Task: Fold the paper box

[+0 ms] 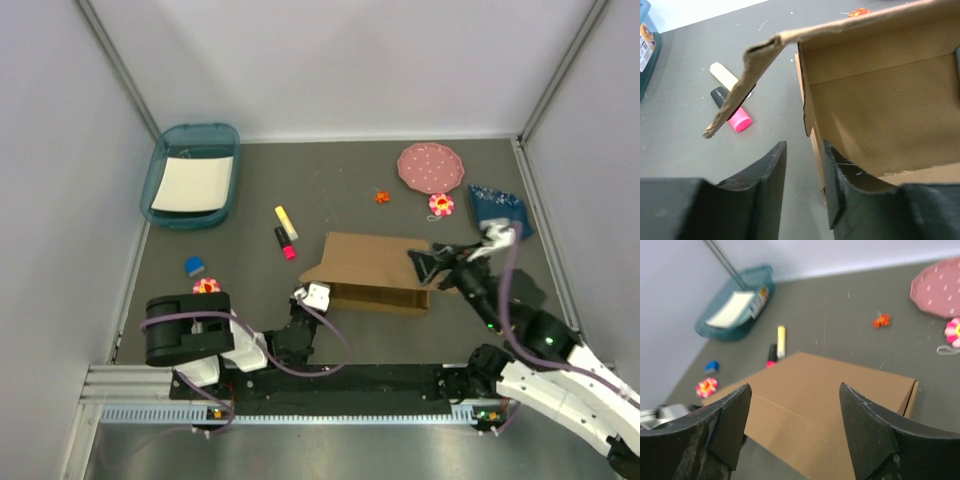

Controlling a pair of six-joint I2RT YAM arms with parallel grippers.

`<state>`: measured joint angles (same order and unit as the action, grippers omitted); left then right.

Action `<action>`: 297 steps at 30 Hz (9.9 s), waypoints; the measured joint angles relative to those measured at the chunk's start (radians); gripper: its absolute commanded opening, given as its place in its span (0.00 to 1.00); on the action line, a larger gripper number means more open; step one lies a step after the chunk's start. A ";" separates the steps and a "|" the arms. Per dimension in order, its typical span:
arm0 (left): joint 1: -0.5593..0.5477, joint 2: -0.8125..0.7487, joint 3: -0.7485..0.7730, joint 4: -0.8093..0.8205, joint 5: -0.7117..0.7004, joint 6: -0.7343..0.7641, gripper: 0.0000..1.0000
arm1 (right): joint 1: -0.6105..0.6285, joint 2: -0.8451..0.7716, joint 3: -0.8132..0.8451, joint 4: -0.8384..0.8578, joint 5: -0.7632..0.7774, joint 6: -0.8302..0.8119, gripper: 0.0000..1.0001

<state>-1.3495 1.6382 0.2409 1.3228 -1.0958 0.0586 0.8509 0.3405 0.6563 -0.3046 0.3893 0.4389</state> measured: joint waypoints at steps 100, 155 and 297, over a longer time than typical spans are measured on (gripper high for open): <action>0.479 -0.495 0.049 -0.940 0.641 -0.760 0.73 | -0.271 0.657 -0.389 0.488 -0.216 0.366 0.80; 0.749 -0.138 0.209 -0.661 0.996 -0.801 0.36 | -0.552 1.139 -0.199 0.857 -0.529 0.259 0.64; 0.857 -0.719 0.101 -0.986 1.281 -0.868 0.00 | -0.581 0.264 -0.268 0.141 -0.601 0.252 0.00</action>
<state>-0.4923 0.9188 0.3420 0.3370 0.1856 -0.8097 0.2703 0.6044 0.3885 -0.1635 -0.2119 0.6907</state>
